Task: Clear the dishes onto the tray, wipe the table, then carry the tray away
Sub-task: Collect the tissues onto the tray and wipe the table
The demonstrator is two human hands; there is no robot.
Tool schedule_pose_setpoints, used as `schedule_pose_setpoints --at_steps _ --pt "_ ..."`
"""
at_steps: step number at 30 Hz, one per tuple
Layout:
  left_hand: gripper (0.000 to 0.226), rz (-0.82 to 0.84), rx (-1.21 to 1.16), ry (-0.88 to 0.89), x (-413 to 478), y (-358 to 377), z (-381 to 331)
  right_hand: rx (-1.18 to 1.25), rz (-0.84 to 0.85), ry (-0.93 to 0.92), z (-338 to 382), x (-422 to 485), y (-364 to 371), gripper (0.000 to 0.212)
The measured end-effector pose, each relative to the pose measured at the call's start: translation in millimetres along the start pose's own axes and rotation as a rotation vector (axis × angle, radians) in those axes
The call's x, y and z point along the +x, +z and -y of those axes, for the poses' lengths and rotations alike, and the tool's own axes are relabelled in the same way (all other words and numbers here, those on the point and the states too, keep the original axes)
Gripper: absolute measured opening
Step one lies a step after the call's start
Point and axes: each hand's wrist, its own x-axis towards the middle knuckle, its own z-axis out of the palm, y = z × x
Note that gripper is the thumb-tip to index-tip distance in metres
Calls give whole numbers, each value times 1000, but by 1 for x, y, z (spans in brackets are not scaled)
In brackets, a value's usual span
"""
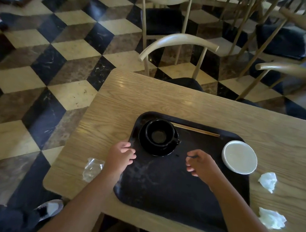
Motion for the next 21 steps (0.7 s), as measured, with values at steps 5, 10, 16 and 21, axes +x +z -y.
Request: schedule_pose_setpoints --at_steps 5,10,16,21 --pt "21 -108 188 159 -37 -31 14 -6 -25 -20 -36 -29 -15 10" --pt "16 -201 494 347 -60 -61 32 3 -127 -78 -73 -56 -26 17" --pt "23 -318 725 540 -58 -86 43 -136 -316 -138 -109 -94 -37 15" --pt "41 -375 888 471 -44 -99 57 -171 -532 -101 -142 -120 -50 21"
